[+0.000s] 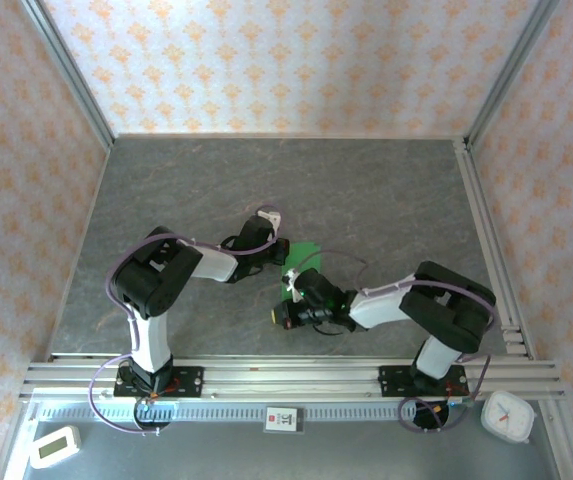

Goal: Fold a paper plane with a square sheet of paper (pick it up from the middle)
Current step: First fold in half a square sheet of paper at the center of the table.

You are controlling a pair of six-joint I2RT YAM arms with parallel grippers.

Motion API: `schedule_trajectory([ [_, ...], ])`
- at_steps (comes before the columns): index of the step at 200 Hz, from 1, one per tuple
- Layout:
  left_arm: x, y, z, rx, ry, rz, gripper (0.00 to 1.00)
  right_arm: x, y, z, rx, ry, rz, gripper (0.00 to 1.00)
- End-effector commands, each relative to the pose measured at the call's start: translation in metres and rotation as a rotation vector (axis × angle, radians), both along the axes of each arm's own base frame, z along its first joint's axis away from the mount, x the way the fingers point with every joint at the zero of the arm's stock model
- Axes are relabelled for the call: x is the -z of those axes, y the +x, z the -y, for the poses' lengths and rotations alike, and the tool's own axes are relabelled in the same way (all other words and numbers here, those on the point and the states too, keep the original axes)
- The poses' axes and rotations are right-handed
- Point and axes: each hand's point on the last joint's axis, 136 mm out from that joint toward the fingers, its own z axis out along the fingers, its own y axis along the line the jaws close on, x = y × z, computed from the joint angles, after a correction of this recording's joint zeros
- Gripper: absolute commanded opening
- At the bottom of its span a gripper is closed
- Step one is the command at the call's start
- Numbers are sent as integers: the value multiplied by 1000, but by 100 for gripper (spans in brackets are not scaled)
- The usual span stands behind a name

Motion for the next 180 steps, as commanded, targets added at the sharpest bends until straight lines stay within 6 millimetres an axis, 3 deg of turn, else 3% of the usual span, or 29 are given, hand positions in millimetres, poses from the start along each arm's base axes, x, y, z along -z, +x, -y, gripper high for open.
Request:
schedule_trajectory([
  [1, 53, -25, -23, -24, 121, -147, 0, 27, -46, 30, -49, -115, -158, 0],
  [22, 44, -23, -20, -23, 101, -136, 0, 6, -38, 37, -20, -109, -102, 0],
  [40, 30, -21, -15, -22, 63, -120, 0, -25, -15, 44, 51, -68, -43, 0],
  [44, 14, -17, -12, -21, 39, -90, 0, -31, -9, 48, 70, -62, -29, 0],
  [62, -13, -13, -5, -19, -21, -57, 0, -60, 20, 62, 173, -26, 40, 0],
  [80, -38, -13, 0, -20, -85, -37, 0, -75, 41, 78, 263, -8, 84, 0],
  [123, -89, -31, 8, -2, -195, 11, 2, -72, 69, 116, 475, 7, 84, 2],
  [143, -96, -49, 13, 25, -214, 5, 3, -66, 70, 127, 540, 36, 64, 14],
  [180, -87, -82, 28, 71, -230, -29, 5, -45, 61, 137, 588, 52, 14, 30],
])
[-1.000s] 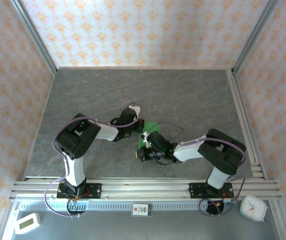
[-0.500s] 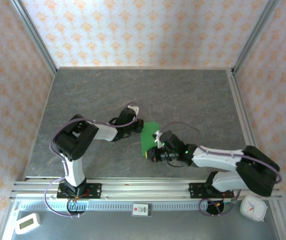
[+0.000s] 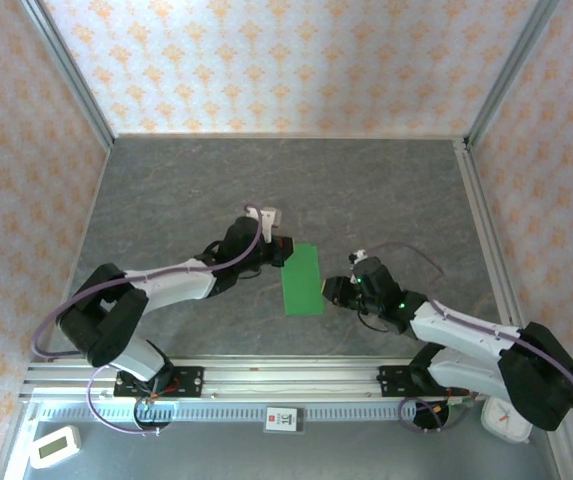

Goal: Fold a paper plane with a square sheet of paper (pick it up from the middle)
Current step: First fold in half a square sheet of paper at the center of the table, then fold the triangle a second time at the center of the table.

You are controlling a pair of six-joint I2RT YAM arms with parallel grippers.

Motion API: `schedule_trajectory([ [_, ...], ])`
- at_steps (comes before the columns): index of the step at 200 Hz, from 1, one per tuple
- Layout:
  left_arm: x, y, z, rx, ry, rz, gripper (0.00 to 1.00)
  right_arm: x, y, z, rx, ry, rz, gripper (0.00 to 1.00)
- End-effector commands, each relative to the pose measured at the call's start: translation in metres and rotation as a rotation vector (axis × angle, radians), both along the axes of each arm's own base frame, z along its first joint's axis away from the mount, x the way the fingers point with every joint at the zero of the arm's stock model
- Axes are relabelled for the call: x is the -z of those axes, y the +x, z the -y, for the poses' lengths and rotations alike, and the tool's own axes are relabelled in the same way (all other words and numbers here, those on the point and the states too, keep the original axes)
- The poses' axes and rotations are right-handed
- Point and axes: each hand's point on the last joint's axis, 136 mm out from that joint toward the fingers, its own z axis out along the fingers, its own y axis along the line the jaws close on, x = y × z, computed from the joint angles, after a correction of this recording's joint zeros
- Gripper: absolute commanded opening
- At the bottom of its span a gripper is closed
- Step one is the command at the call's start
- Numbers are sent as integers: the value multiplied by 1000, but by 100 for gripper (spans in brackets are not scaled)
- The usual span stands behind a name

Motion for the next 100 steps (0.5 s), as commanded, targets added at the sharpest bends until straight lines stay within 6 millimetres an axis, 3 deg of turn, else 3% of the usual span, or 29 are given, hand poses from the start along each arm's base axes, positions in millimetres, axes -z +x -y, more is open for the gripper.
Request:
schedule_trajectory([
  [1, 18, -24, 6, 27, 1, -67, 5, 1, 4, 5, 70, 49, 5, 30],
  [51, 52, -34, 14, 26, 19, -121, 4, 16, -4, 6, 71, 80, -31, 34],
  [100, 67, -31, 17, 27, 46, -134, 4, 23, -11, -3, 22, 105, -63, 35],
])
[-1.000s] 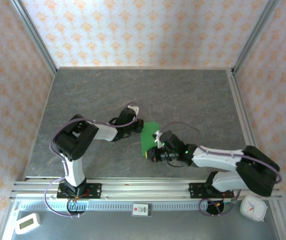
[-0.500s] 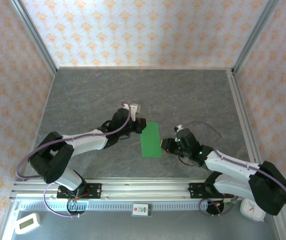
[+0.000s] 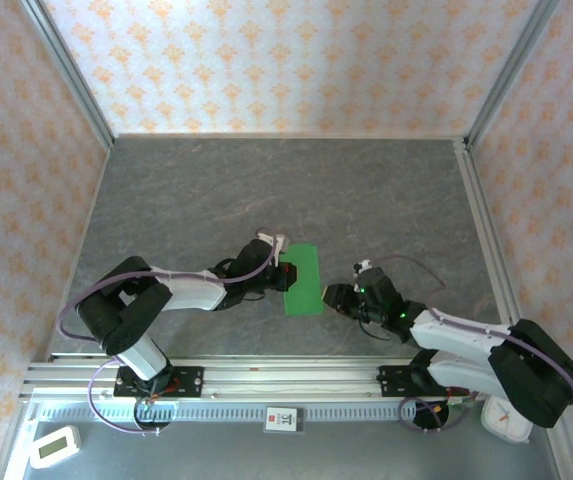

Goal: Fold a paper plane with a square sheet of paper (pick it up from the middle)
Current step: Fold the triangle a second time at the center of the table.

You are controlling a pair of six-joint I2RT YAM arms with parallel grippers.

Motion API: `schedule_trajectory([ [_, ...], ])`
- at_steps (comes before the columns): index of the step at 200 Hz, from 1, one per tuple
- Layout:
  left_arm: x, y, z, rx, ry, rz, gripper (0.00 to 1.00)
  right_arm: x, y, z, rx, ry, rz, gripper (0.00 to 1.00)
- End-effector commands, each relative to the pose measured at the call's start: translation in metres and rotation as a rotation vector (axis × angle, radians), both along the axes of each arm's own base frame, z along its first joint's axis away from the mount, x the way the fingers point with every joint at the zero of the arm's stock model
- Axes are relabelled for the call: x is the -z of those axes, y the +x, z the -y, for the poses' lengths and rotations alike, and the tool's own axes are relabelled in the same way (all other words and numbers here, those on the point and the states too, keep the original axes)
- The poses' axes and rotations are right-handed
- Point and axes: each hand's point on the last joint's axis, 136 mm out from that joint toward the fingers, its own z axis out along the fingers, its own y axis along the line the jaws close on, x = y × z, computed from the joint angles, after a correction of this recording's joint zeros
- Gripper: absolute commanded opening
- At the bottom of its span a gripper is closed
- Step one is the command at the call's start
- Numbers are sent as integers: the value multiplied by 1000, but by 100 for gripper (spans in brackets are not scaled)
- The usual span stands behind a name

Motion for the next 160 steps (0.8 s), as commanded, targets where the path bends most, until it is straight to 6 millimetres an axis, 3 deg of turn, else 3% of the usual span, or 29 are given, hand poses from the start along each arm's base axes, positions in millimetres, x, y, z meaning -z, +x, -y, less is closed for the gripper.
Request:
schedule_trajectory([
  [1, -2, 6, 5, -13, -13, 24, 4, 2, -1, -5, -16, 30, -6, 35],
  [105, -1, 19, 14, -14, 4, 41, 4, 13, -5, -6, -44, 2, -34, 34],
  [160, 17, 23, 4, -26, 85, 54, 3, 17, -7, -10, -68, 4, -56, 34],
])
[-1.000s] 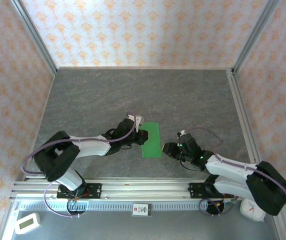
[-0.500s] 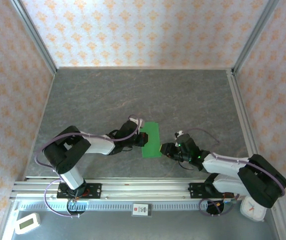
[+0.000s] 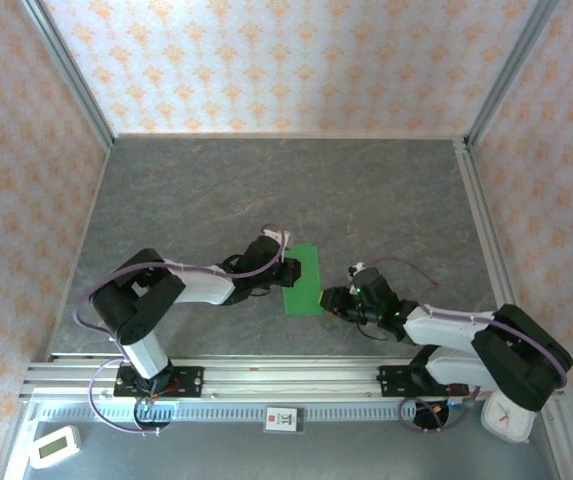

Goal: Fold a paper plane with a square sheet of paper (pick it up from the middle)
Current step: Fold the triangle a second time at the center of the table.

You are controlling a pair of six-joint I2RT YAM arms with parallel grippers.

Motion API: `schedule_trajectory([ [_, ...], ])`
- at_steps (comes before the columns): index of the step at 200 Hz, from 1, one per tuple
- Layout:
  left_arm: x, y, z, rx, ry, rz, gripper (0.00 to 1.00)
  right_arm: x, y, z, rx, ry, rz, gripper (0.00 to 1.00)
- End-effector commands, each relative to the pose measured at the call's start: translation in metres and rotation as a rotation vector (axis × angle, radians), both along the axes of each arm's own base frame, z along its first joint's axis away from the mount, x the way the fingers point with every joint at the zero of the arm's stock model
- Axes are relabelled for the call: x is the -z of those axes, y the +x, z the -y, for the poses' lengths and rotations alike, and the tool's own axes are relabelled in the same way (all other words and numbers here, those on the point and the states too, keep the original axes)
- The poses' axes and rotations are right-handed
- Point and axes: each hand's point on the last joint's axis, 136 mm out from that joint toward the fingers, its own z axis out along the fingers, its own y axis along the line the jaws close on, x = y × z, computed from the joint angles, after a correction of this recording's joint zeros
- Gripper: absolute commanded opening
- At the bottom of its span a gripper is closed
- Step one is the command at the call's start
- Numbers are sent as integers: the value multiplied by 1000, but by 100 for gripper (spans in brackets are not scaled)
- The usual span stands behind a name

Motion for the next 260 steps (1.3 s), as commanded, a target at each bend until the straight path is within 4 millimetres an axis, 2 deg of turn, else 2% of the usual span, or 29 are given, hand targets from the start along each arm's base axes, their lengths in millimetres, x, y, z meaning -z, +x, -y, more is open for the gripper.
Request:
schedule_trajectory([
  [1, 9, 5, -4, -15, 49, 28, 3, 1, -1, -1, -19, -1, 2, 34],
  [69, 42, -4, -16, -18, 90, -10, 1, -4, 1, -11, -54, 12, -3, 34],
  [144, 47, -8, -18, -9, 89, -9, 0, -11, 8, -23, -74, 36, 0, 34],
  [260, 48, -10, -19, -8, 80, -8, 0, -29, 17, -35, -71, 93, 23, 26],
])
